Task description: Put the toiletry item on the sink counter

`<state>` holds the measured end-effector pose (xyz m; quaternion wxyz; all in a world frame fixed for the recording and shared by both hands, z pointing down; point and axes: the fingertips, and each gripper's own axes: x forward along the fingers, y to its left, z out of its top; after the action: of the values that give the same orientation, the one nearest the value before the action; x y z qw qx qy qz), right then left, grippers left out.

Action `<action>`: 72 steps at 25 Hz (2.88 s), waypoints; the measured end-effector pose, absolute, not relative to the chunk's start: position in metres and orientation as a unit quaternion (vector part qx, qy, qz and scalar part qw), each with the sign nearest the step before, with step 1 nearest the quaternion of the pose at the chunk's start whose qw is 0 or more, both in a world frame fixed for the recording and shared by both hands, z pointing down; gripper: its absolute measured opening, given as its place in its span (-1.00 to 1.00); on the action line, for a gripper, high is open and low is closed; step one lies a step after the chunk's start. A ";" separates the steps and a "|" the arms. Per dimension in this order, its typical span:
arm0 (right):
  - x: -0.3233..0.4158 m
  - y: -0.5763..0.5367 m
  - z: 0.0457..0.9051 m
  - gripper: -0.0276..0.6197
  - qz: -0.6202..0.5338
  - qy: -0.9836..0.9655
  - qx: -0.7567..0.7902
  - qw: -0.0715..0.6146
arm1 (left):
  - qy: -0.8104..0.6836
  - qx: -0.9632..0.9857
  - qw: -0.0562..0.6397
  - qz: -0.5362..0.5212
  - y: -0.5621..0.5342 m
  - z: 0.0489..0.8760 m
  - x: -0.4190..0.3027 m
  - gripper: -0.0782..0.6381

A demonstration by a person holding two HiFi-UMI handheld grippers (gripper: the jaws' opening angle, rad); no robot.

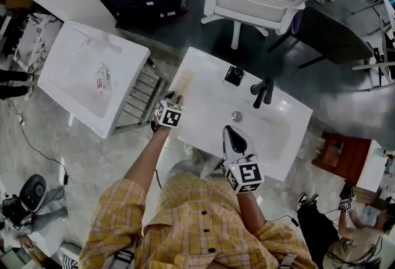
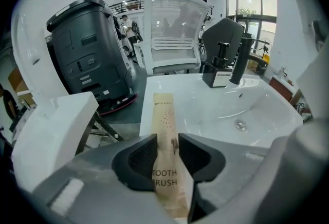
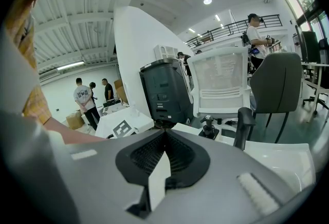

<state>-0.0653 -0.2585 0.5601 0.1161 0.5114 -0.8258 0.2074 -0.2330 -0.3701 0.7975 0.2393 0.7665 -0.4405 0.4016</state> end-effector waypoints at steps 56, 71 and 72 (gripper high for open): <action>0.020 -0.199 0.447 -0.91 0.134 -0.855 0.501 0.015 | -0.556 0.817 0.128 0.086 -0.215 0.479 -0.113 -0.78; 0.032 -0.189 0.412 -0.91 0.096 -0.865 0.492 -0.009 | -0.580 0.811 0.071 0.031 -0.186 0.429 -0.101 -0.78; 0.033 -0.188 0.411 -0.91 0.095 -0.865 0.492 -0.010 | -0.580 0.811 0.070 0.030 -0.185 0.428 -0.100 -0.78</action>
<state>0.0329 -0.1879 0.4108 -0.0100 0.4917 -0.8655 0.0950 -0.0998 -0.1846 0.4281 0.0697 0.8114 -0.5795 0.0299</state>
